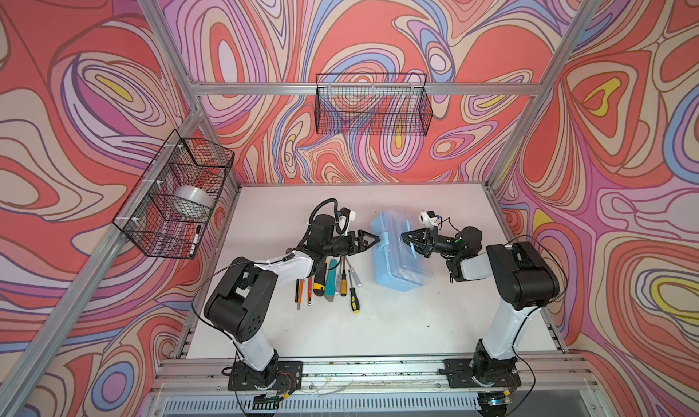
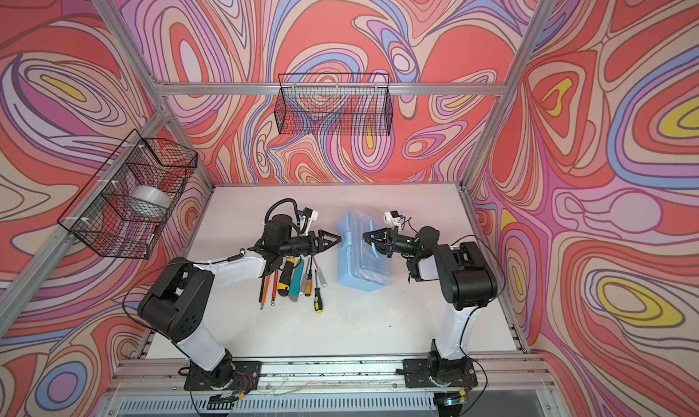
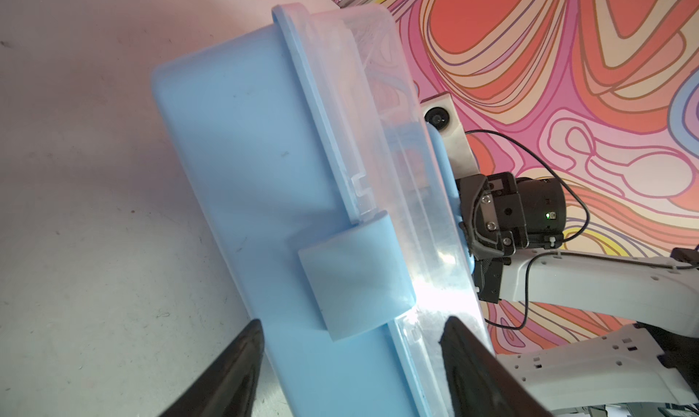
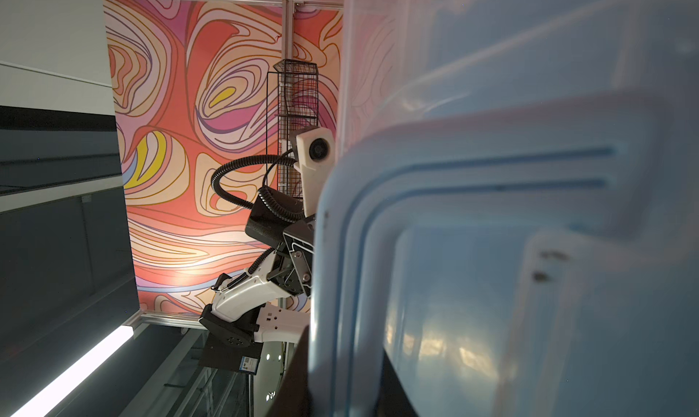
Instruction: Pack the tool kit
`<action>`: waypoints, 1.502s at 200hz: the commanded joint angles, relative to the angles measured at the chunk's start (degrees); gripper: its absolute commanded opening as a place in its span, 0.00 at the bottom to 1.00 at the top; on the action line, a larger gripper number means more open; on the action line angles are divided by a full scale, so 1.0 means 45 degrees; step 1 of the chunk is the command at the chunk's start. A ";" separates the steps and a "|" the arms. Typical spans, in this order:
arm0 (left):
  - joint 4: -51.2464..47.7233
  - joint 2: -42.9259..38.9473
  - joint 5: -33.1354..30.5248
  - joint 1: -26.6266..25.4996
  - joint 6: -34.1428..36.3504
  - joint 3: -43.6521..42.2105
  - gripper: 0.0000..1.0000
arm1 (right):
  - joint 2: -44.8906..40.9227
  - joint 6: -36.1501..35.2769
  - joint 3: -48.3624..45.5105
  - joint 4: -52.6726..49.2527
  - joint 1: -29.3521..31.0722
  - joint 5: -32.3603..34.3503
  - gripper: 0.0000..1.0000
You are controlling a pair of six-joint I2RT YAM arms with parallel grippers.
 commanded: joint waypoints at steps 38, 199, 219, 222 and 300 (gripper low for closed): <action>0.0921 0.0680 0.0463 -0.0386 -0.0501 0.0642 0.73 | 0.0620 -0.0444 -0.0376 0.0659 0.0028 -0.0211 0.00; 1.0902 0.2626 0.2980 -0.0401 -0.7992 0.1436 0.68 | 0.1216 -0.0283 -0.0456 0.0637 0.0018 -0.0087 0.00; 1.0901 0.2029 0.3058 -0.0374 -0.8050 0.1346 0.68 | 0.1359 -0.0211 -0.0411 0.0619 0.0036 -0.0065 0.00; 1.0901 0.1945 0.3092 -0.0372 -0.8060 0.1337 0.68 | 0.1362 -0.0207 -0.0389 0.0620 0.0013 -0.0062 0.00; 1.0863 0.1547 0.2803 0.0306 -0.8237 0.0611 0.68 | 0.1521 -0.0032 -0.0241 0.0627 -0.0001 0.0045 0.00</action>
